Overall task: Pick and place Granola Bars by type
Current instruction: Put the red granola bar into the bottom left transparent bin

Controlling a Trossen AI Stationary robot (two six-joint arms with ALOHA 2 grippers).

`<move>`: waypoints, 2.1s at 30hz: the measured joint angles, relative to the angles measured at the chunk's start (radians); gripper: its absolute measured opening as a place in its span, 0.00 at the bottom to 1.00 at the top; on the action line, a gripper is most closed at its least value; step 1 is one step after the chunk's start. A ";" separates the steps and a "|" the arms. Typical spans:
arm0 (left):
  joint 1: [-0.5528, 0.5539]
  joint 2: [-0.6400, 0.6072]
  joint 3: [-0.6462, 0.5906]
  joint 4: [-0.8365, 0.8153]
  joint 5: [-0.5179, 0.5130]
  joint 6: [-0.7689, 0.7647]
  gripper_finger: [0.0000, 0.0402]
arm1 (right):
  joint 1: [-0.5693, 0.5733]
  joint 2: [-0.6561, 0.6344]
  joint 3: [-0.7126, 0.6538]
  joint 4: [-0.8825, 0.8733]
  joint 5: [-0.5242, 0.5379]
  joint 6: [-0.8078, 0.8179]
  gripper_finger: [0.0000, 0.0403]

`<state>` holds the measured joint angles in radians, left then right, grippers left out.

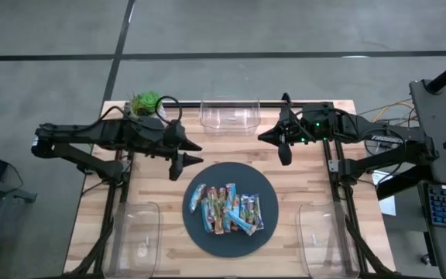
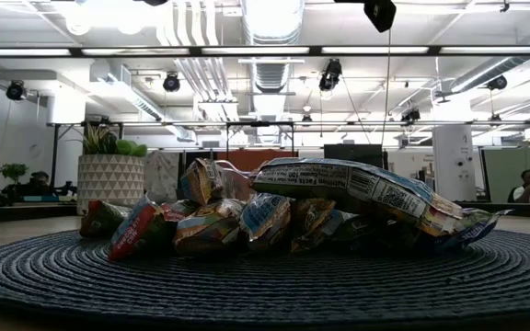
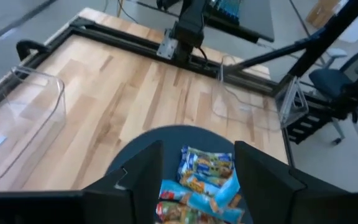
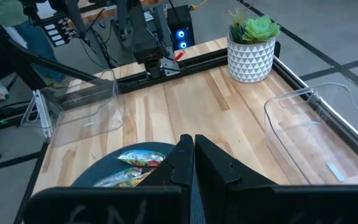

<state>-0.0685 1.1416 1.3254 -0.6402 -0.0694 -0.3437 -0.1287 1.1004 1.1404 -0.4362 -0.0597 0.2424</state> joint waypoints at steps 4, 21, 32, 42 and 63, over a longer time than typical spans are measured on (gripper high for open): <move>-0.001 0.020 0.055 -0.092 0.001 0.002 0.45 | 0.000 0.000 0.000 0.000 0.000 0.000 0.02; -0.002 0.273 0.410 -0.568 0.009 0.023 0.45 | 0.000 0.000 0.000 0.000 0.002 -0.009 0.02; -0.002 0.359 0.412 -0.576 0.020 -0.254 0.45 | 0.000 0.000 0.000 -0.005 0.001 -0.014 0.02; -0.024 0.395 0.406 -0.593 0.088 -0.583 0.45 | 0.000 0.000 0.000 -0.030 0.000 -0.015 0.02; -0.125 0.561 0.405 -0.743 0.018 -0.812 0.45 | 0.000 0.000 0.000 -0.032 0.001 -0.014 0.02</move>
<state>-0.1933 1.7022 1.7302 -1.3835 -0.0514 -1.1561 -0.1291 1.1000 1.1400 -0.4679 -0.0586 0.2279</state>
